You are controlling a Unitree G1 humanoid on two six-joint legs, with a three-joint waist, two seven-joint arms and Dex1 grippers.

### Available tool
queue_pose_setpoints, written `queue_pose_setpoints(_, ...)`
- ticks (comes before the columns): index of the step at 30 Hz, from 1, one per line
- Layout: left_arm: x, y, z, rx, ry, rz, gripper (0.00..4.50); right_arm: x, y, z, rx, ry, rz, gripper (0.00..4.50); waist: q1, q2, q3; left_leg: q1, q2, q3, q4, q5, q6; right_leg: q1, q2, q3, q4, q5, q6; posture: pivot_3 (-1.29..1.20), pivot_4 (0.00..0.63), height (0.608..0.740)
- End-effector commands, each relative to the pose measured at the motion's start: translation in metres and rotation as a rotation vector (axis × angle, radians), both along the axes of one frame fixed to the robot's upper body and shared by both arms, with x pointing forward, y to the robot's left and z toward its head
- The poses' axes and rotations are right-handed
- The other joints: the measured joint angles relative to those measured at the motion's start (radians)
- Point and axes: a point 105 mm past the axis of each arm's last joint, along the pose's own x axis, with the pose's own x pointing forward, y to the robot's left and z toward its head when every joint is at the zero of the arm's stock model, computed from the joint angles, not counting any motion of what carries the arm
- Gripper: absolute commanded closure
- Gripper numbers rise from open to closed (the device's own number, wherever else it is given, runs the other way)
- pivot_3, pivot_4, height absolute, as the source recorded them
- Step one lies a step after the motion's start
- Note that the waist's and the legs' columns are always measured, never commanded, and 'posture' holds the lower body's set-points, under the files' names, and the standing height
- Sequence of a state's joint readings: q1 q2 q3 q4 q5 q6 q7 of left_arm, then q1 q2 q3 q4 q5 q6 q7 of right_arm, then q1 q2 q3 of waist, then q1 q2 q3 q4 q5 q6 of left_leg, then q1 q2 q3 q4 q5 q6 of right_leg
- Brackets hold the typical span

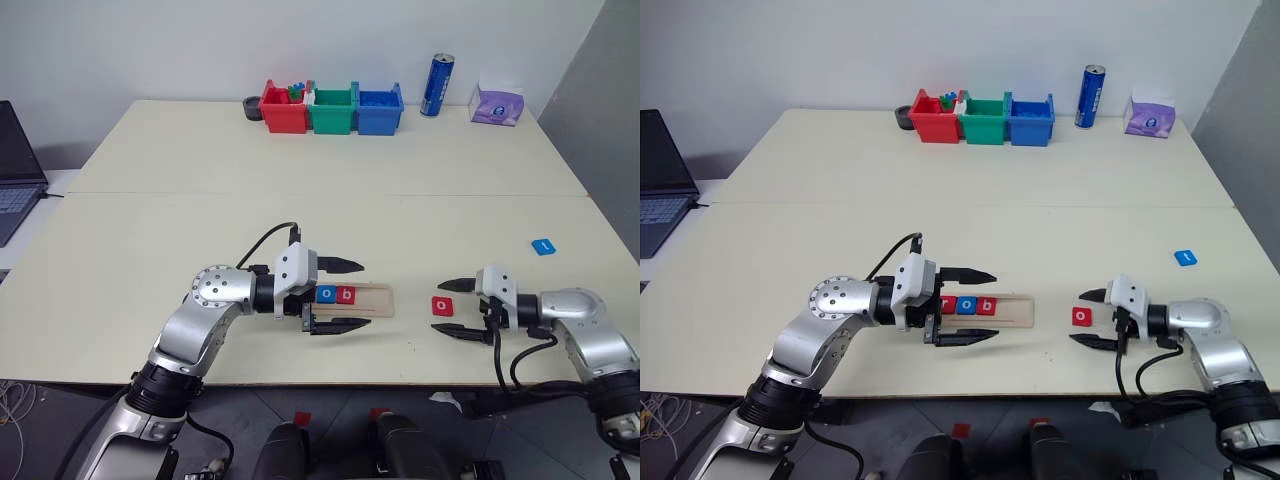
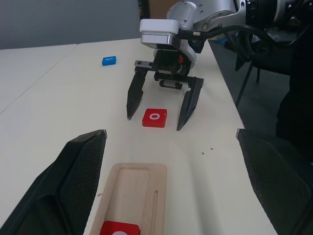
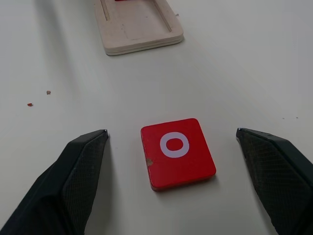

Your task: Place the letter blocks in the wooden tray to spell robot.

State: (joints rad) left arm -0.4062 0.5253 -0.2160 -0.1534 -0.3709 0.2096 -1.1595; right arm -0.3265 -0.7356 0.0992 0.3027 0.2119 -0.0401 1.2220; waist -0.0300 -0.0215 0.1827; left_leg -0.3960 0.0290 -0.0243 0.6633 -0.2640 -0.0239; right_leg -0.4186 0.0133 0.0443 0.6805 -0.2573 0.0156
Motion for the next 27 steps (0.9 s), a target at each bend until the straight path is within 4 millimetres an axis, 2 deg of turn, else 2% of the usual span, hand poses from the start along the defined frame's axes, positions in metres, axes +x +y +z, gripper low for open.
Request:
queue_pose_setpoints(1, -0.001, -0.001, 0.01, -0.007, -0.049, -0.014, 0.0, 0.002, -0.002, 0.002, -0.011, -0.016, 0.005, 0.4, 0.0, 0.0, 0.0, 0.0, 0.0, 0.0, 0.0, 0.0, 0.0, 0.0, 0.0, 0.0, 0.0, 0.0, 0.0, 0.0, 0.15, 0.74)
queue_pose_setpoints(3, 0.0, -0.001, 0.011, -0.006, -0.049, -0.014, 0.0, 0.003, -0.004, 0.002, -0.012, -0.016, 0.004, 0.92, 0.0, 0.0, 0.0, 0.0, 0.0, 0.0, 0.0, 0.0, 0.0, 0.0, 0.0, 0.0, 0.0, 0.0, 0.0, 0.0, 0.15, 0.74)
queue_pose_setpoints(9, 0.0, -0.001, 0.011, -0.008, -0.049, -0.014, 0.0, 0.002, -0.011, 0.004, -0.019, -0.014, -0.007, 3.04, 0.0, 0.0, 0.0, 0.006, 0.0, 0.0, 0.0, 0.0, 0.0, 0.007, 0.0, 0.0, 0.0, -0.001, 0.001, 0.0, 0.15, 0.74)
queue_pose_setpoints(11, 0.001, -0.001, 0.011, -0.01, -0.05, -0.013, 0.0, 0.002, -0.011, 0.006, -0.021, -0.016, -0.004, 3.04, 0.0, 0.0, 0.0, 0.009, 0.0, 0.0, 0.0, 0.0, 0.0, 0.009, 0.0, 0.0, -0.001, -0.001, 0.001, 0.0, 0.15, 0.74)
queue_pose_setpoints(13, 0.002, 0.002, 0.012, -0.014, -0.054, -0.007, 0.0, 0.003, -0.002, 0.014, -0.006, -0.037, 0.018, 3.04, 0.0, 0.0, 0.0, 0.01, 0.0, 0.0, 0.0, 0.0, 0.0, 0.01, 0.0, 0.0, -0.001, -0.001, 0.001, 0.0, 0.15, 0.74)
queue_pose_setpoints(15, 0.006, 0.009, 0.017, -0.021, -0.062, 0.009, 0.0, 0.006, 0.016, 0.027, 0.039, -0.06, 0.046, 3.04, -0.002, 0.0, 0.0, 0.011, 0.0, 0.0, 0.0, 0.0, 0.0, 0.01, 0.0, 0.0, -0.001, -0.001, 0.001, 0.0, 0.15, 0.74)
queue_pose_setpoints(18, 0.012, 0.034, 0.02, 0.008, -0.067, 0.056, 0.0, 0.008, 0.05, 0.05, 0.107, -0.095, 0.101, 3.04, -0.013, 0.001, 0.001, 0.012, 0.001, 0.0, -0.001, 0.0, 0.0, 0.01, 0.001, 0.001, 0.0, -0.001, 0.001, 0.0, 0.15, 0.74)
queue_pose_setpoints(20, 0.015, 0.051, 0.02, 0.041, -0.065, 0.083, 0.0, 0.008, 0.068, 0.058, 0.129, -0.101, 0.129, 3.04, -0.017, 0.001, 0.001, 0.013, 0.002, -0.001, -0.001, 0.0, 0.0, 0.01, 0.002, 0.001, 0.001, -0.001, 0.0, 0.0, 0.15, 0.74)
queue_pose_setpoints(24, 0.014, 0.079, 0.016, 0.104, -0.059, 0.117, 0.0, 0.009, 0.098, 0.062, 0.138, -0.107, 0.182, 3.04, -0.012, 0.001, 0.001, 0.012, 0.002, -0.002, -0.002, 0.0, 0.0, 0.01, 0.001, -0.001, 0.0, -0.002, -0.001, 0.0, 0.15, 0.74)
queue_pose_setpoints(27, 0.01, 0.089, 0.013, 0.127, -0.052, 0.127, 0.0, 0.011, 0.115, 0.058, 0.135, -0.094, 0.211, 3.04, 0.001, 0.001, 0.001, 0.011, 0.001, -0.001, -0.002, 0.0, 0.0, 0.009, 0.0, -0.001, -0.001, -0.002, -0.001, 0.0, 0.15, 0.74)
